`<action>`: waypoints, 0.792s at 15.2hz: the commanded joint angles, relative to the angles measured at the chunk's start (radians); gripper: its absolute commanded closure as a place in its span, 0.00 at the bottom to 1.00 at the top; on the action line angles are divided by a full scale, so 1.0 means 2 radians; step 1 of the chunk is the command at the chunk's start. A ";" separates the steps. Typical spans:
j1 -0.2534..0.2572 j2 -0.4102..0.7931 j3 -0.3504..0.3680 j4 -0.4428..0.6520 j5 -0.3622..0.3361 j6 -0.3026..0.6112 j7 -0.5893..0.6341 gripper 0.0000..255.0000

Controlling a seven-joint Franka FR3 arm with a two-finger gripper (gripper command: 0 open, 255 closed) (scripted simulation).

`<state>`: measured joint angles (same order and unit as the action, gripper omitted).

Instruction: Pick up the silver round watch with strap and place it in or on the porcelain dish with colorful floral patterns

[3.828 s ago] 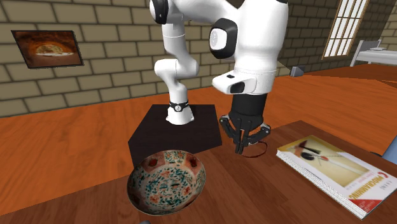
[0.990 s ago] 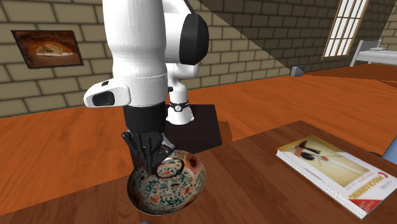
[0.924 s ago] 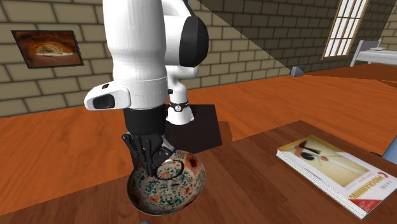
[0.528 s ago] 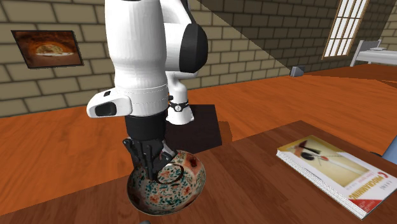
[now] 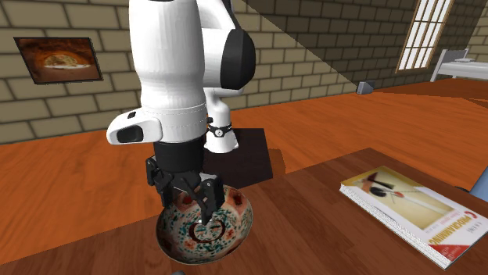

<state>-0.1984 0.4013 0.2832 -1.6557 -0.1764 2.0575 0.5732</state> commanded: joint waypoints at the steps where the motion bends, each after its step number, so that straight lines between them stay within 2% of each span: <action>1: 0.000 -0.006 0.001 0.008 0.002 -0.014 -0.002 0.00; 4: 0.001 -0.019 0.004 0.036 0.008 -0.055 -0.006 0.00; 12: 0.001 -0.019 0.004 0.036 0.008 -0.055 -0.006 0.00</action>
